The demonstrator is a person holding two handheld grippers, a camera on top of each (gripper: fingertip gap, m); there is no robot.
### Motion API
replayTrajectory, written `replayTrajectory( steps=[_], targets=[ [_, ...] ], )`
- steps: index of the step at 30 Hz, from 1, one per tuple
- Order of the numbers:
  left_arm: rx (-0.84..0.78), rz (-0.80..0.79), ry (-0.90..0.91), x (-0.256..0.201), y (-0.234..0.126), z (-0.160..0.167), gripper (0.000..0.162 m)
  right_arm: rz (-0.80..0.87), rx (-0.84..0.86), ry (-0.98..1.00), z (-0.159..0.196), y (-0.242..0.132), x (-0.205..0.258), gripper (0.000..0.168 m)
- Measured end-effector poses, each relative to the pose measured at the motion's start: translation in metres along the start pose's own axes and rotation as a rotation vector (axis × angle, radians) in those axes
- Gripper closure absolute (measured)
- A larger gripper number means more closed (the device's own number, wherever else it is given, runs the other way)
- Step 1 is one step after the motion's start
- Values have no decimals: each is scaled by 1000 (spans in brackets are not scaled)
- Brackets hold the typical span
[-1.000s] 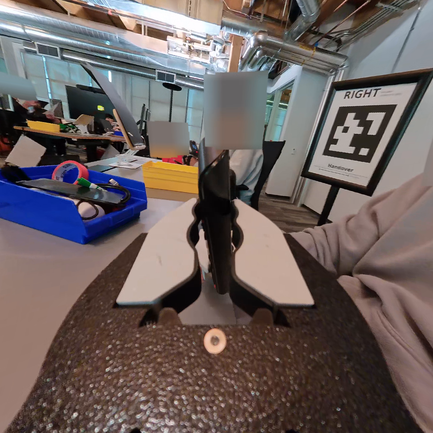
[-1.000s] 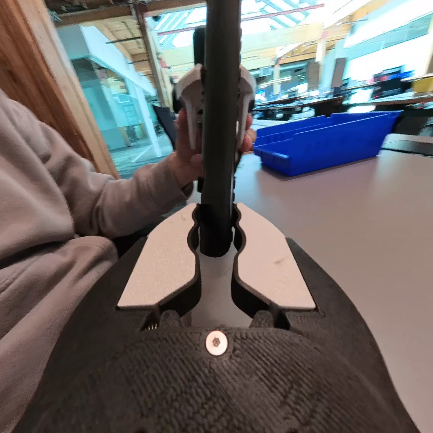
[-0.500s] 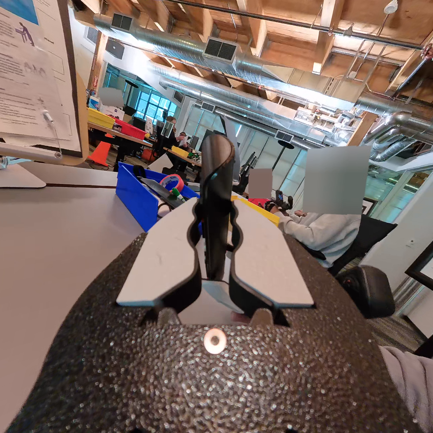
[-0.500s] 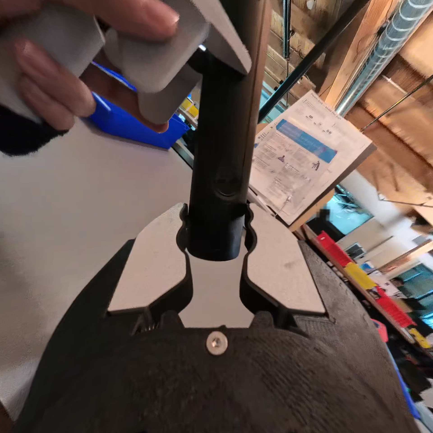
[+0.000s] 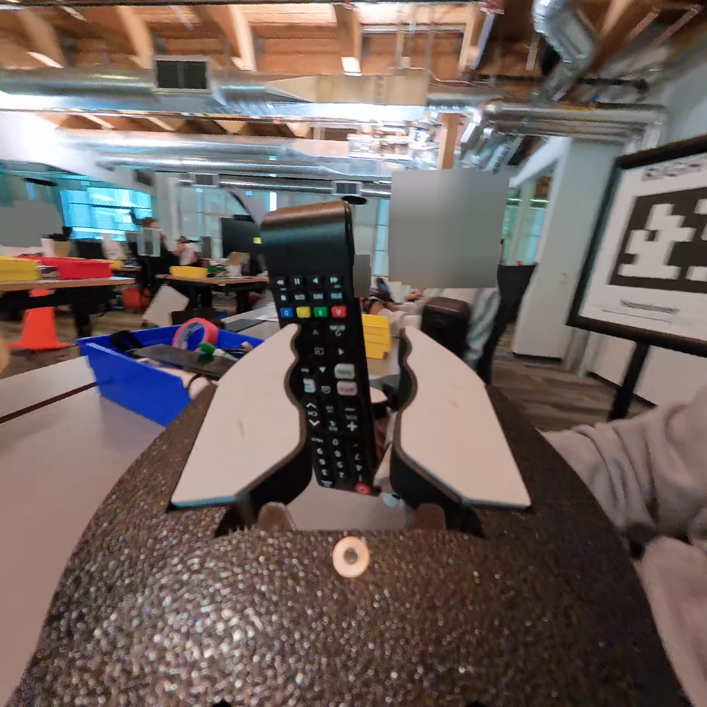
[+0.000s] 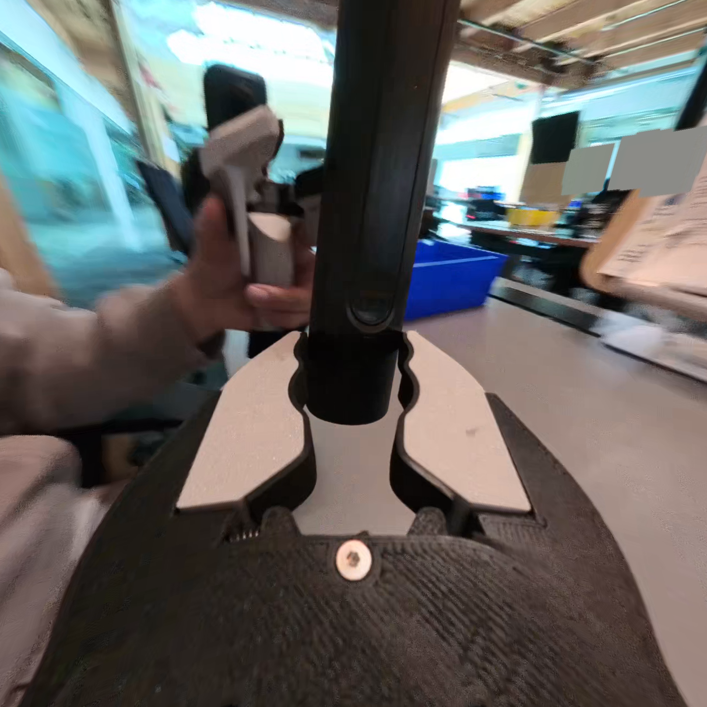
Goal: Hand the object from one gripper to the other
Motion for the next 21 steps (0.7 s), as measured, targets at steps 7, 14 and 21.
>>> replayTrajectory(
  steps=[7, 14, 21],
  targets=[
    [140, 122, -52, 6, -6, 7, 85, -201, 59, 62, 10, 7, 14, 123],
    [258, 79, 89, 2, 1, 13, 112, -39, 70, 9, 13, 6, 2, 121],
    [574, -249, 658, 5, 6, 24, 112, 145, -67, 15, -30, -11, 4, 106]
  ],
)
Point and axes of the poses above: each gripper's, where its closed fingertips meet, y out along the fingers, z out of its underside, x = y × z across the jaws, the point moved 8 cm from there along -y, back along the fingers, and after that the axes turned 15 degrees about y, right-handed, at the moved point
